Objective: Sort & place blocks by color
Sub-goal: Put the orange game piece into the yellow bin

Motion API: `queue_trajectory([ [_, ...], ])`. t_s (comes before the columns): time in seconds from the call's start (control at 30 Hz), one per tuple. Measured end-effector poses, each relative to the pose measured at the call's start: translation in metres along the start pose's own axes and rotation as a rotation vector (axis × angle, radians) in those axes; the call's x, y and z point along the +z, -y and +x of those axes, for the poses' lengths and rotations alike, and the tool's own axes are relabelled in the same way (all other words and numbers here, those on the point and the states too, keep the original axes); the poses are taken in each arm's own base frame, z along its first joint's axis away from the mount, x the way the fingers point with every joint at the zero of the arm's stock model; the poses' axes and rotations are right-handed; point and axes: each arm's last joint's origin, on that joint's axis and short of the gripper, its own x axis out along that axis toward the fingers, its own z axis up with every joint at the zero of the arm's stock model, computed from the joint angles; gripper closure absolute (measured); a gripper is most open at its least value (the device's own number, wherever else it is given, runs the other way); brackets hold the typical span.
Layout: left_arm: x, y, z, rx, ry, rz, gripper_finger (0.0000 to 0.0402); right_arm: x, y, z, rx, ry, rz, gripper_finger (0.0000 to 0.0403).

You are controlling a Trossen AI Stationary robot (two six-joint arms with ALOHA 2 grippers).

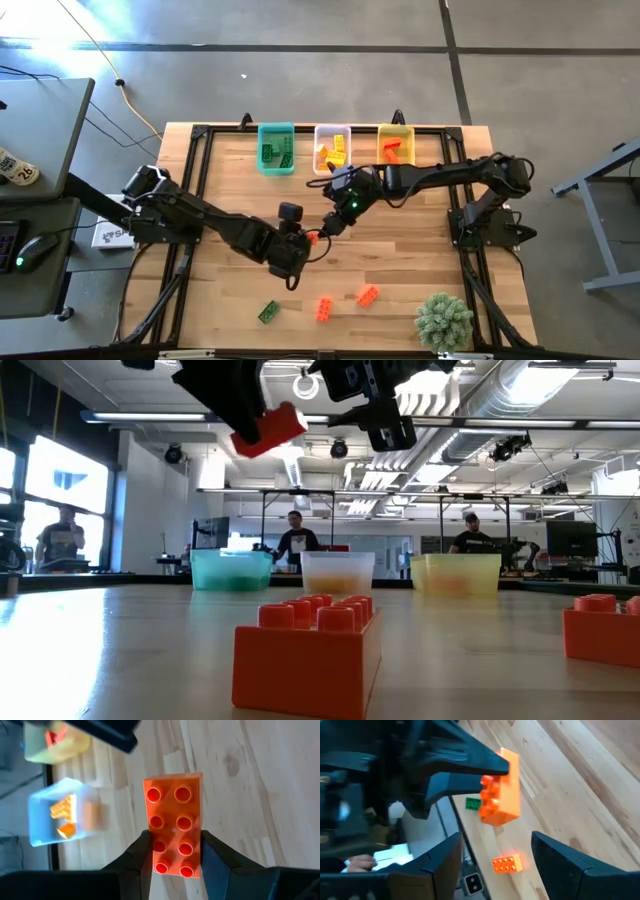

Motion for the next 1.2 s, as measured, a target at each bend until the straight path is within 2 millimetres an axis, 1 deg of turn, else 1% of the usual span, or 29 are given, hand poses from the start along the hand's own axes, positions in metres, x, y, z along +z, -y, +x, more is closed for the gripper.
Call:
queue_trajectory([
  [0.1,-0.002,-0.007,-0.009,0.001,0.018,-0.008,0.0295,0.005,0.003,-0.003,0.018,-0.008,0.004,0.0178],
  [0.23,-0.005,-0.021,-0.021,0.007,0.053,-0.040,0.0300,0.011,0.005,-0.007,0.042,0.006,0.004,0.0178],
  [0.33,-0.006,-0.029,-0.025,0.014,0.068,-0.034,0.0300,0.016,0.003,-0.008,0.073,0.036,0.008,0.0178],
  [0.43,-0.007,-0.035,-0.024,0.021,0.065,-0.028,0.0299,0.020,0.001,-0.010,0.107,0.068,0.015,0.0178],
  [0.7,-0.007,-0.038,-0.022,0.035,0.061,-0.004,0.0300,0.023,0.004,-0.011,0.085,0.093,0.059,0.0178],
  [0.87,-0.007,-0.039,-0.022,0.051,0.064,0.049,0.0298,0.023,0.004,-0.011,0.071,0.109,0.062,0.0178],
  [1.07,0.002,-0.044,-0.021,0.087,0.138,0.069,0.0298,0.023,0.005,-0.010,0.069,0.106,0.072,0.0178],
  [1.2,0.003,-0.045,-0.022,0.094,0.146,0.089,0.0298,0.023,0.005,-0.010,0.073,0.108,0.070,0.0181],
])
